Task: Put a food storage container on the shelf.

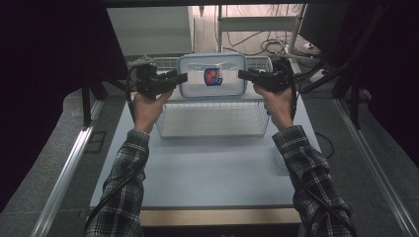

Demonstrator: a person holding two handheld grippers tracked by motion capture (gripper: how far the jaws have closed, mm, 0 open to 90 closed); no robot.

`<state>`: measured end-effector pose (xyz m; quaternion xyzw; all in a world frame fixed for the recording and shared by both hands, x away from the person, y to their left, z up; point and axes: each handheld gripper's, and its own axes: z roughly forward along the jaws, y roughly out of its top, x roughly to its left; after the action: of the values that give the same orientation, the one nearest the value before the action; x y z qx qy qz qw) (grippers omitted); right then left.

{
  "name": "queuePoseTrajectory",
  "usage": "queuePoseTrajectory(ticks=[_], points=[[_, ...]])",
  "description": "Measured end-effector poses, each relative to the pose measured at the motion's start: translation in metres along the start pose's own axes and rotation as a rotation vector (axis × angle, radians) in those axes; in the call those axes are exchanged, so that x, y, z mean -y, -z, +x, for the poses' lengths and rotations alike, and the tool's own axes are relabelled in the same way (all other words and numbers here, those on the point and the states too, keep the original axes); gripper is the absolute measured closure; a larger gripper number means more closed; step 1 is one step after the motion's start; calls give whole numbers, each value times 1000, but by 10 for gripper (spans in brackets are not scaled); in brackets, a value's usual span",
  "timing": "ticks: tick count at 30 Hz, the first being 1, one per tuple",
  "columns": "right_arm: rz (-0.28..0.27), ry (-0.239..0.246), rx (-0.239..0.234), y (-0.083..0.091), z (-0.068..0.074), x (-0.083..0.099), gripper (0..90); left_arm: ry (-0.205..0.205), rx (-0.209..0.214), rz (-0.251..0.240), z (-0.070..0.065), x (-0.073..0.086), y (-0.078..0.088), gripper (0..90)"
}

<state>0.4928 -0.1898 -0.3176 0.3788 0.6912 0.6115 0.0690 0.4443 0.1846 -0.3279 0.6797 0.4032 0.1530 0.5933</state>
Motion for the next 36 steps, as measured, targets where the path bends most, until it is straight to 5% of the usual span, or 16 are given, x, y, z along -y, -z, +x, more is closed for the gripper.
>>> queuePoseTrajectory(ticks=[12, 19, 32, 36], points=[[21, 11, 70, -11, 2, -13, 480, 10, -25, 0, 8, -8, -7, 516], [35, 84, 160, -12, 9, -26, 600, 10, -66, 14, 11, -13, -12, 547], [73, 105, 187, -22, 4, -18, 681, 1, -132, 46, 16, -10, -14, 607], [47, 116, 203, -16, 4, -15, 768, 5, -145, 14, 18, -7, -7, 712]])
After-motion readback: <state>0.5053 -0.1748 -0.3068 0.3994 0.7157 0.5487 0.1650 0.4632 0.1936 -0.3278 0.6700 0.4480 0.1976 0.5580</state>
